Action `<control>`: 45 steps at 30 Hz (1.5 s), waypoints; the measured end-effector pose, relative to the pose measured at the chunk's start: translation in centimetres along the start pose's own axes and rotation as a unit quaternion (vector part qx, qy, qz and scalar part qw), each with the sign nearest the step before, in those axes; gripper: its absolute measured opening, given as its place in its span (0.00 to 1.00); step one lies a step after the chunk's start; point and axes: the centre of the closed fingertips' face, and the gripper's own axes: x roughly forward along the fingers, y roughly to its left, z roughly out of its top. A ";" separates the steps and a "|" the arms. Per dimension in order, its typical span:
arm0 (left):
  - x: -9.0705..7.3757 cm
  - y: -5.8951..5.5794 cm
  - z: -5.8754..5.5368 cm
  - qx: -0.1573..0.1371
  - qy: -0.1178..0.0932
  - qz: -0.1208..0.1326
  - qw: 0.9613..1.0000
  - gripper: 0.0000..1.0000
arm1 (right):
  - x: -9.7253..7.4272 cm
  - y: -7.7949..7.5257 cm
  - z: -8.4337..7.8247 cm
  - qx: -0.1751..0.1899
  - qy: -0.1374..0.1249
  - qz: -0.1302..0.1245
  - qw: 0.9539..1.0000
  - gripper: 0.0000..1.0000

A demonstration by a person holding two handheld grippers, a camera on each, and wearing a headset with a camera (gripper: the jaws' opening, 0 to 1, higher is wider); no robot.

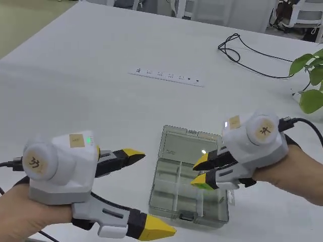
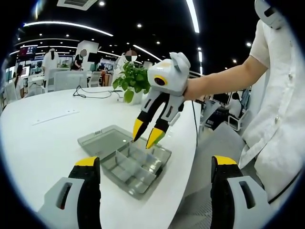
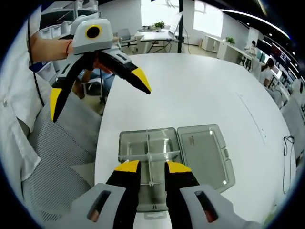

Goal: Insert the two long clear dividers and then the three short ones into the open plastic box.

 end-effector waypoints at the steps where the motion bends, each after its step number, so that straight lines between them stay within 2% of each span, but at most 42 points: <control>1: 0.0 0.0 0.1 0.001 -0.002 0.000 1.000 0.99 | -0.4 -0.1 0.1 0.003 -0.006 -0.002 1.000 0.22; 9: -0.2 0.1 0.3 0.004 -0.003 0.003 1.000 1.00 | -3.0 -0.3 0.0 0.022 -0.029 -0.015 0.999 0.29; 15: -0.3 0.2 0.4 0.004 -0.003 0.008 1.000 1.00 | -4.9 -0.7 -1.5 0.030 -0.026 -0.023 0.999 0.32; 20: -0.4 0.1 0.3 0.002 -0.002 0.010 1.000 1.00 | -6.5 -0.8 -3.5 0.033 -0.011 -0.031 0.999 0.36; 28: -0.4 0.0 0.3 0.000 -0.003 0.008 1.000 1.00 | -9.0 -0.9 -8.4 0.052 0.026 -0.046 0.997 0.41; 32: -0.3 0.1 0.1 -0.001 0.000 0.007 1.000 1.00 | -9.7 -1.0 -11.5 0.059 0.061 -0.052 0.995 0.42; 38: -0.3 0.1 0.0 -0.003 0.003 0.007 1.000 1.00 | -10.1 -0.9 -15.2 0.065 0.096 -0.048 0.992 0.47; 42: -0.5 0.2 -0.1 -0.004 0.005 0.008 1.000 1.00 | -10.3 -0.9 -18.2 0.056 0.137 -0.042 0.988 0.48; 45: -0.6 0.3 -0.1 -0.005 0.005 0.010 1.000 1.00 | -10.2 -1.1 -19.6 0.053 0.153 -0.041 0.986 0.49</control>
